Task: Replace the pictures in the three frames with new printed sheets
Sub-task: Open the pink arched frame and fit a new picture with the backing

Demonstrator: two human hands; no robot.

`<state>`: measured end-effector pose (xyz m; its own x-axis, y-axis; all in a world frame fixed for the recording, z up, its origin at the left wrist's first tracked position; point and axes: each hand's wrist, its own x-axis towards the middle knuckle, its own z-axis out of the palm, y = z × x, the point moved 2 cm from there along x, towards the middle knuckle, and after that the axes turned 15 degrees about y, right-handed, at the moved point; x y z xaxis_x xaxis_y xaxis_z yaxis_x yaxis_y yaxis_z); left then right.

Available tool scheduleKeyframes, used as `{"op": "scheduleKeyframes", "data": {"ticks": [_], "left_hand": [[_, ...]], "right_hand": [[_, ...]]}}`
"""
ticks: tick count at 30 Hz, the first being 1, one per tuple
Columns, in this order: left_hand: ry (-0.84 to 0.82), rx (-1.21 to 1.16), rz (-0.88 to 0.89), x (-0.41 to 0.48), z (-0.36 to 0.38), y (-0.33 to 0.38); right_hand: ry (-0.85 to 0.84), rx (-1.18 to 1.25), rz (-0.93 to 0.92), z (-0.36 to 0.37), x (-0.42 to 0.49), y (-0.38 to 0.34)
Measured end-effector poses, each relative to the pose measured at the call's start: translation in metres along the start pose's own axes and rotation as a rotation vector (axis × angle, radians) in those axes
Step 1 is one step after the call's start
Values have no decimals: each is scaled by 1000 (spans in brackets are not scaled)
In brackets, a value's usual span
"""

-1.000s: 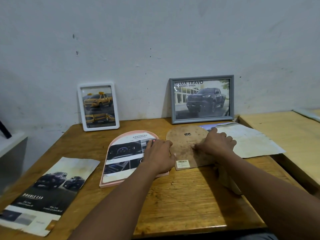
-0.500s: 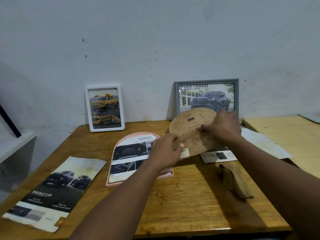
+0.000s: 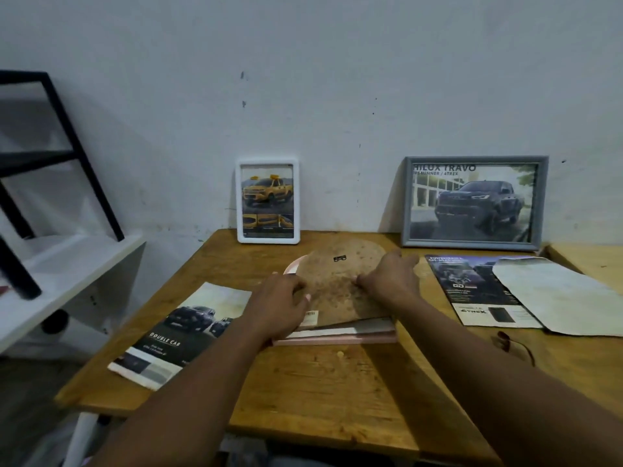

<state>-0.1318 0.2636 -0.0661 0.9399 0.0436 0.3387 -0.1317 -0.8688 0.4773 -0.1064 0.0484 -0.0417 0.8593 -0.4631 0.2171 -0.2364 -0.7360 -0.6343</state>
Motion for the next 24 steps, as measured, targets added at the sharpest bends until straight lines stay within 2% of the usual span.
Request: {"op": "scheduleKeyframes", "data": {"ticks": [6, 11, 24], "left_hand": [[130, -43, 12, -11, 7, -13], [165, -57, 24, -8, 11, -15], [159, -10, 84, -9, 17, -6]], "right_hand": [[-65, -78, -70, 16, -12, 7], [-73, -184, -168, 16, -11, 20], [-63, -33, -305, 7, -2, 28]]}}
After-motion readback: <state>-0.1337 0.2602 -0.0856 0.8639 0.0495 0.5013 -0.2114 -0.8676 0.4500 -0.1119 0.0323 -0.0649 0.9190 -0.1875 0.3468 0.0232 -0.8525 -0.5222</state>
